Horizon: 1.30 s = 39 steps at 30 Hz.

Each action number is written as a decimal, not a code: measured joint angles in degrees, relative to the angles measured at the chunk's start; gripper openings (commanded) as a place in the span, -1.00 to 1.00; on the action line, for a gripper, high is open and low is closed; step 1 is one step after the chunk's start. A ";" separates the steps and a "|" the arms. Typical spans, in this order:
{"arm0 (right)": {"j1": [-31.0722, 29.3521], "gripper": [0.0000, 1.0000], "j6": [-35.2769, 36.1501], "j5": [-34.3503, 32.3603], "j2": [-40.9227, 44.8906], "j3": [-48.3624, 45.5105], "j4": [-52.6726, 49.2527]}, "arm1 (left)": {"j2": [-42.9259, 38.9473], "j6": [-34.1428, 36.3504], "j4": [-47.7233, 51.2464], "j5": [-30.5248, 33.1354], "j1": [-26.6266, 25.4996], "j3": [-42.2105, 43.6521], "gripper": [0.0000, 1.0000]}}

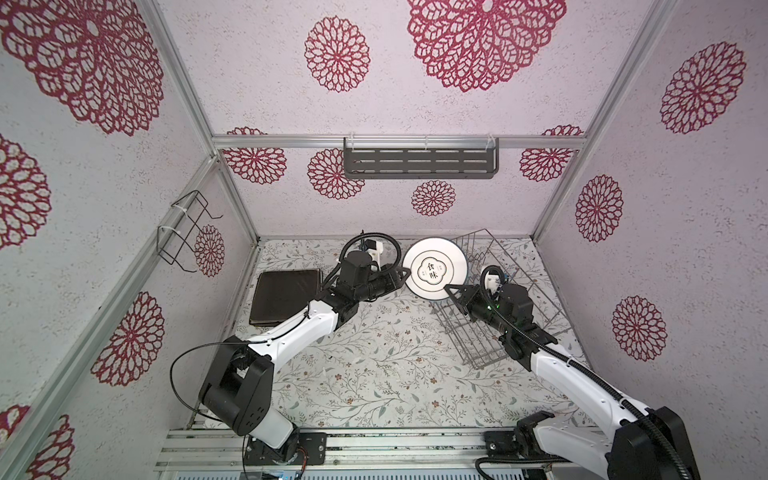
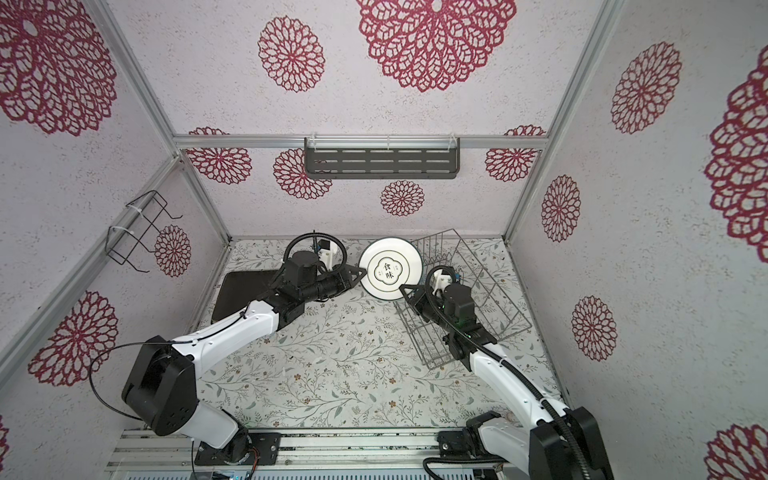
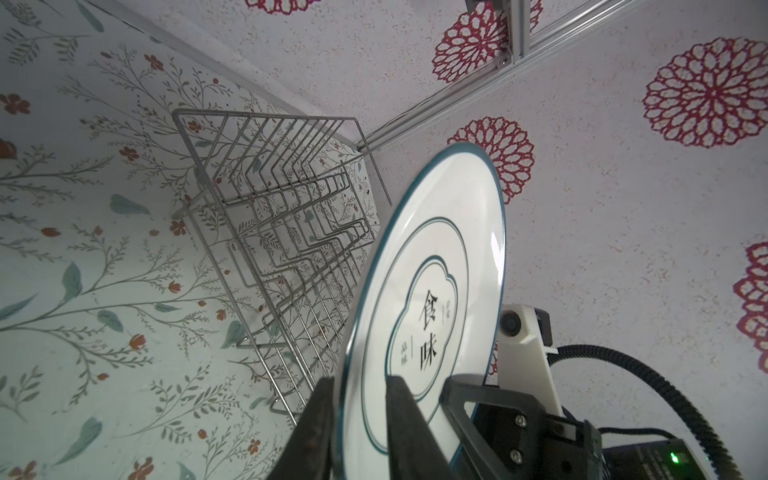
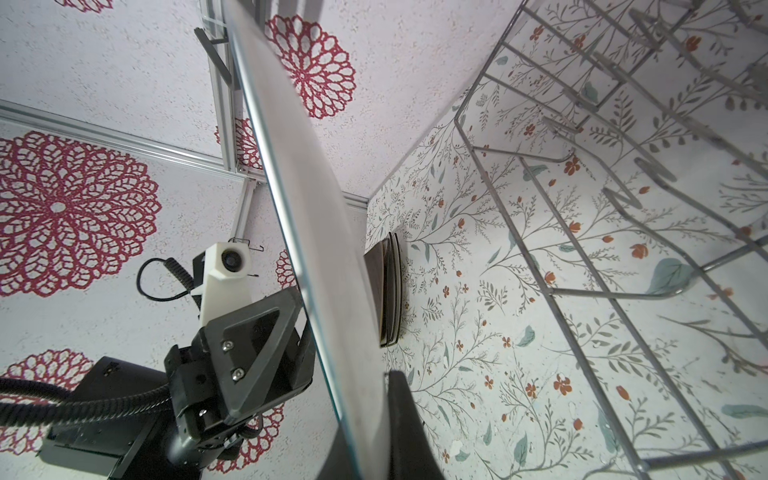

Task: Unload the plates from the dish rack

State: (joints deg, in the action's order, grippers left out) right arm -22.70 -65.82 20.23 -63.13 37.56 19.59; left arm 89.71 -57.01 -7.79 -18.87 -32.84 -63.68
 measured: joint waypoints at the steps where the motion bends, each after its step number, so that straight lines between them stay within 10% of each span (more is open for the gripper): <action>1: 0.00 -1.00 -0.09 0.04 0.00 0.00 0.11 | 0.00 -0.02 0.00 0.04 0.00 0.00 -0.54; 18: -0.81 -1.00 -0.72 1.05 -0.07 0.02 0.74 | -0.02 -0.07 0.00 0.46 0.00 0.07 -0.80; 31: -1.14 0.02 -0.07 1.57 -0.02 0.02 -0.15 | -1.99 -1.73 -2.82 -0.44 2.64 4.48 -1.00; 39: -1.14 0.27 1.75 1.53 0.42 0.33 -0.90 | -5.42 -1.73 -1.27 -0.37 8.61 8.55 -1.00</action>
State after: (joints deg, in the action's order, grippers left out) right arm -23.83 -64.07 21.76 -62.72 37.89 18.70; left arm 84.29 -58.74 -9.06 -19.25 -24.23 -55.13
